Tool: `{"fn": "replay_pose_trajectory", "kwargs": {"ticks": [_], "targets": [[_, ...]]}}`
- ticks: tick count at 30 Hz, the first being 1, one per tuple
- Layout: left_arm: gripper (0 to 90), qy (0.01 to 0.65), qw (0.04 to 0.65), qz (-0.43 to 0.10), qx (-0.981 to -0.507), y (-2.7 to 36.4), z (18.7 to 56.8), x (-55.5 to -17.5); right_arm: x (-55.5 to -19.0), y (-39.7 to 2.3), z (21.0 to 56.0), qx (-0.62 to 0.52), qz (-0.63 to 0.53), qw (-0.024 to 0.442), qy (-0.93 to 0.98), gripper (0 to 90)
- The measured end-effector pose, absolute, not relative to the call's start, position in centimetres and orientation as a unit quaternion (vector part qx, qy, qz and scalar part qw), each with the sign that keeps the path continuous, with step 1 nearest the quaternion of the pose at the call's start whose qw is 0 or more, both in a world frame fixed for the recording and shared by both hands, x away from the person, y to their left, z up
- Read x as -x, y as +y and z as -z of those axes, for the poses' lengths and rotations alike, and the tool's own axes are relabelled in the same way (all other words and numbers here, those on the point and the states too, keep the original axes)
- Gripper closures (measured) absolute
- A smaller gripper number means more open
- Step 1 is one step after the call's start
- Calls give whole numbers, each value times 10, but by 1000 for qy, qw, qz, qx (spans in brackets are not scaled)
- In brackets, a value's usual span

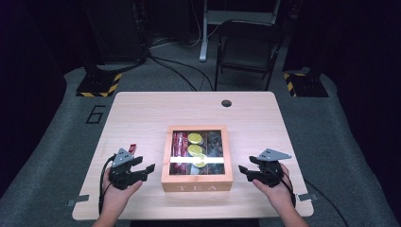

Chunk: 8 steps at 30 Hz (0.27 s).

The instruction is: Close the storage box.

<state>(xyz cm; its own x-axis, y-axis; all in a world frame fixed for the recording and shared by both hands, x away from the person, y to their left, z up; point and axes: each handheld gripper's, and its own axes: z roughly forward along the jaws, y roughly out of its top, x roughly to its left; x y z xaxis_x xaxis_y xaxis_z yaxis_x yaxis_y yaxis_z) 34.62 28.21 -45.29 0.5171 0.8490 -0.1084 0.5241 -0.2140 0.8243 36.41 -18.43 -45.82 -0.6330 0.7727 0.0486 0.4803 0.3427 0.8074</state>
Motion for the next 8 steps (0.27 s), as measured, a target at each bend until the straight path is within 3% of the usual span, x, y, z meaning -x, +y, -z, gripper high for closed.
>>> {"fn": "replay_pose_trajectory", "kwargs": {"ticks": [4, 8], "targets": [[373, 471, 427, -186, -749, 289, 457, -352, -365, -189, 461, -400, -418, 172, 797, 398], [353, 505, 453, -192, -709, 303, 448, -356, -364, -191, 462, -408, -418, 169, 794, 397]]}}
